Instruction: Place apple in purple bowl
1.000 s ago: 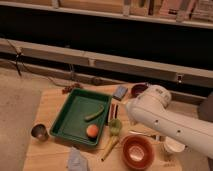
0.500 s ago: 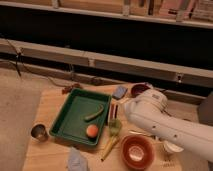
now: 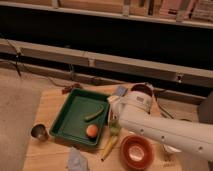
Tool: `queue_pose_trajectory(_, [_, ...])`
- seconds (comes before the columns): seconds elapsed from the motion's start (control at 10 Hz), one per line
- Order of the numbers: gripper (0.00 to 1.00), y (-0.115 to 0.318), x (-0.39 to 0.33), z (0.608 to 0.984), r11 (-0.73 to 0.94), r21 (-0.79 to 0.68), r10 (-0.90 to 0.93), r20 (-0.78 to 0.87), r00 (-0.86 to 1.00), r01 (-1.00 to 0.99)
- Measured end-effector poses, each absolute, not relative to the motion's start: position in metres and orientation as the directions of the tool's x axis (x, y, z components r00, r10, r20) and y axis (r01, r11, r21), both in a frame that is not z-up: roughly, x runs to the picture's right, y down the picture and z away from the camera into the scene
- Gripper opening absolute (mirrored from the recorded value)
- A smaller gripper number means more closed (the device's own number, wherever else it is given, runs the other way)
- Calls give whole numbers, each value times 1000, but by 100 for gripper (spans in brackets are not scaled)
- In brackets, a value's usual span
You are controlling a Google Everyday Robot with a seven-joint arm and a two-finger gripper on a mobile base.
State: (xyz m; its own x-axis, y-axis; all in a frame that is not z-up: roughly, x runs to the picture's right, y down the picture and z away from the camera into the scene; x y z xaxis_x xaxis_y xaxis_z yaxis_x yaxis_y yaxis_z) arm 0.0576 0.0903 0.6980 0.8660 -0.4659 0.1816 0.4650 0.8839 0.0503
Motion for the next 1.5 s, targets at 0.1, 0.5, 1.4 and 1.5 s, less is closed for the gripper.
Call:
queue_pose_trajectory(0.1, [65, 91, 51, 699, 872, 59, -488, 183, 853, 486])
queue_pose_trajectory(0.5, [65, 88, 19, 707, 830, 87, -557, 177, 812, 550])
queue_pose_trajectory(1.4, [65, 90, -16, 716, 771, 85, -636, 161, 754, 632])
queue_pose_trajectory(1.5, [65, 91, -14, 718, 770, 85, -637, 165, 753, 632])
